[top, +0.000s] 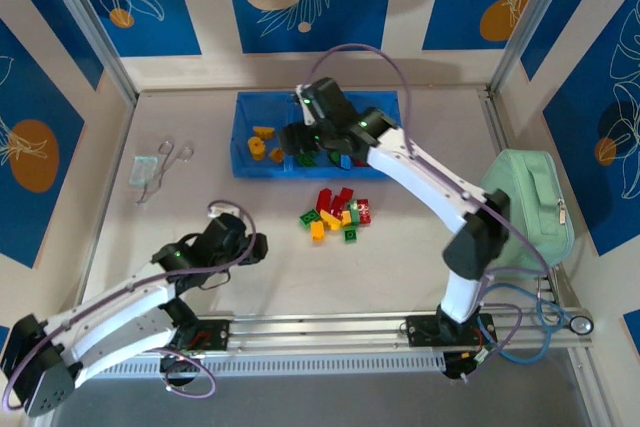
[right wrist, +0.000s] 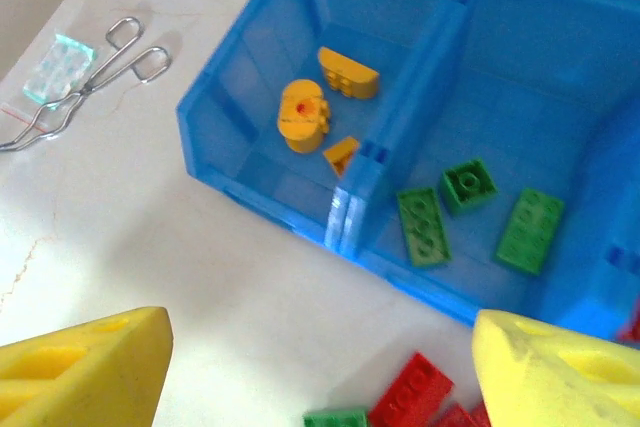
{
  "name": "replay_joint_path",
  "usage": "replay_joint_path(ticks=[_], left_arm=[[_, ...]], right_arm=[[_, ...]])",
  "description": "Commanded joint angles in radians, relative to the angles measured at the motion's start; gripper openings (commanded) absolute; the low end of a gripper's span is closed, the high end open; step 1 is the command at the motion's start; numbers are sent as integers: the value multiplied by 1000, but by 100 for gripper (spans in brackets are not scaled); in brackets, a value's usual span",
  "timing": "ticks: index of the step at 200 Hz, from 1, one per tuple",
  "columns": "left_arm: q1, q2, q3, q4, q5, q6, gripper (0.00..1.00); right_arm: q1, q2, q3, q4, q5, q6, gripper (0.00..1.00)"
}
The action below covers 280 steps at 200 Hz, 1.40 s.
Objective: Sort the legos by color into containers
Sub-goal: Place the lego in the container, then pick up the lego from the center of the table.
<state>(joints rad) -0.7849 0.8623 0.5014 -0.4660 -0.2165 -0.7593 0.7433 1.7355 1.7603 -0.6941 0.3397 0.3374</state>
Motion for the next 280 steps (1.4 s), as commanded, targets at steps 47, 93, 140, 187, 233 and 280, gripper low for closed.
replay_joint_path(ticks=[47, 93, 140, 187, 233, 280], left_arm=[[-139, 395, 254, 142, 19, 11, 70], [-203, 657, 428, 136, 42, 13, 63], [-215, 814, 543, 86, 39, 6, 62], [-215, 920, 621, 30, 22, 24, 56], [-223, 970, 657, -2, 4, 43, 45], [-243, 959, 690, -56, -45, 64, 35]], right_arm=[[-142, -273, -540, 149, -76, 226, 79], [-173, -383, -710, 176, -86, 285, 78], [-203, -479, -796, 187, -118, 315, 78], [-236, -530, -848, 211, -159, 334, 78], [-252, -563, -894, 239, -177, 348, 77], [-255, -561, -915, 253, -182, 356, 77]])
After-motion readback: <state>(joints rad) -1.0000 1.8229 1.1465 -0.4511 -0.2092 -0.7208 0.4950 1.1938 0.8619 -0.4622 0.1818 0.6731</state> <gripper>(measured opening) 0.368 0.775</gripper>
